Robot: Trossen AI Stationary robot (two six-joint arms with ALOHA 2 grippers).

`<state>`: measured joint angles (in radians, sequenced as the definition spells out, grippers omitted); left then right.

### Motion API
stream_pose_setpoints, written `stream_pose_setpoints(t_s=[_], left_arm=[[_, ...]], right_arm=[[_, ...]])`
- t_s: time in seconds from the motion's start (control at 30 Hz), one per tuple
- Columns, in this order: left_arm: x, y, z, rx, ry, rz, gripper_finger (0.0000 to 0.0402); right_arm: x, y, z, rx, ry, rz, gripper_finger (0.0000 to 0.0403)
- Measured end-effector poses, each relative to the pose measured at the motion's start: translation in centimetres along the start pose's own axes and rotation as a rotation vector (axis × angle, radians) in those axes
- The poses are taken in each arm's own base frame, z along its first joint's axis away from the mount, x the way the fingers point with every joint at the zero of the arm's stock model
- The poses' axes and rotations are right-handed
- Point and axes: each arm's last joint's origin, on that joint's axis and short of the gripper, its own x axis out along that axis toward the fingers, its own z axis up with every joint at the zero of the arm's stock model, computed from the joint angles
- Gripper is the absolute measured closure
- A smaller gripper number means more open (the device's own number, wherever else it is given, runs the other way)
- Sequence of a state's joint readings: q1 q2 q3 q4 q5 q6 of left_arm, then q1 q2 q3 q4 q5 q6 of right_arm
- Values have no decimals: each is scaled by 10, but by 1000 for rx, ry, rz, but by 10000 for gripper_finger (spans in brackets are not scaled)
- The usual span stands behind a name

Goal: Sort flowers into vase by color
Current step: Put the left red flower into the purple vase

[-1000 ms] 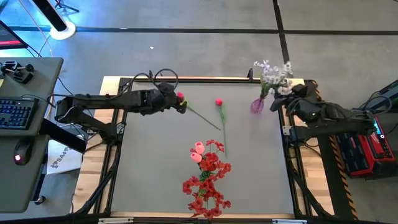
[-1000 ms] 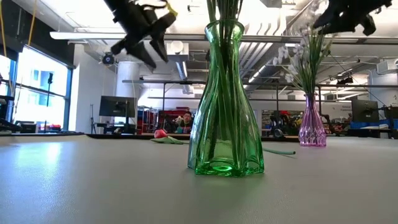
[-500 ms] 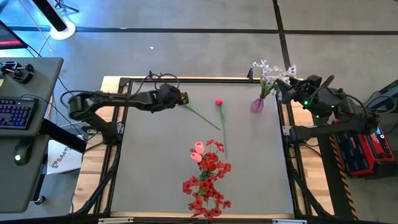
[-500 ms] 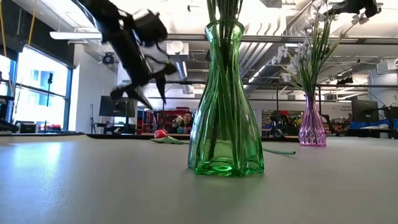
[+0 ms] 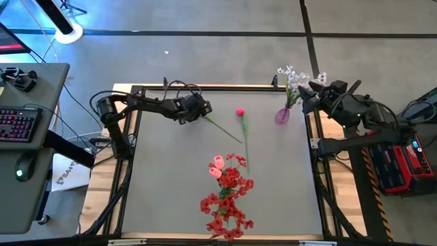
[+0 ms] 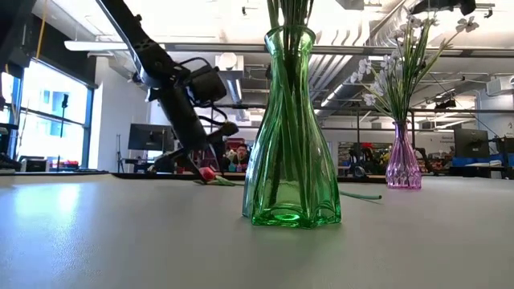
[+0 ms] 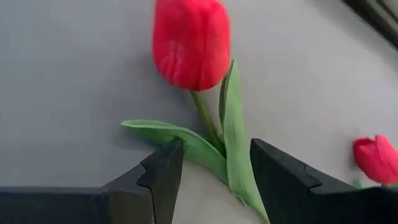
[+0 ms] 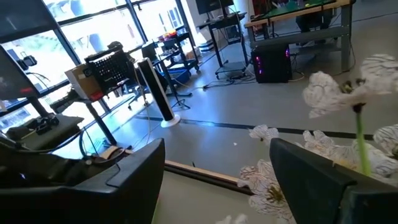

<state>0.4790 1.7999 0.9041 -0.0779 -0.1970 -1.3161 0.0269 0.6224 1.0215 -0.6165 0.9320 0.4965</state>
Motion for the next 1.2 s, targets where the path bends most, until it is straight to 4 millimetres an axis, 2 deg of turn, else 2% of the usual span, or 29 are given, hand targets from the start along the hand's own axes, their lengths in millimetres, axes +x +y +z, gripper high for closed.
stream_pose_setpoints(t_s=[0.17, 0.33, 0.6, 0.7, 0.8, 0.97, 1.1, 1.2], left_arm=[[7, 4, 6, 53, -81, 40, 225], [13, 7, 10, 126, -91, 67, 228], [13, 13, 9, 301, 19, 90, 279], [5, 15, 8, 317, 90, 98, 298], [-13, 11, 6, 298, 120, 72, 308], [-43, -8, 2, 226, -31, -20, 308], [-43, -14, -8, 240, -77, -57, 301], [-39, -23, -13, 313, -105, -131, 293]], right_arm=[[-2, 0, 5, -11, -4, 13, 124], [-5, 0, 13, -18, -13, 34, 124], [-11, -2, 27, -31, -39, 51, 124], [-12, -2, 29, -41, -40, 58, 124], [-13, -2, 29, -51, -41, 58, 124], [-13, -2, 29, -52, -41, 58, 124], [-13, -2, 29, -53, -40, 57, 124], [-13, -2, 29, -57, -37, 58, 124]])
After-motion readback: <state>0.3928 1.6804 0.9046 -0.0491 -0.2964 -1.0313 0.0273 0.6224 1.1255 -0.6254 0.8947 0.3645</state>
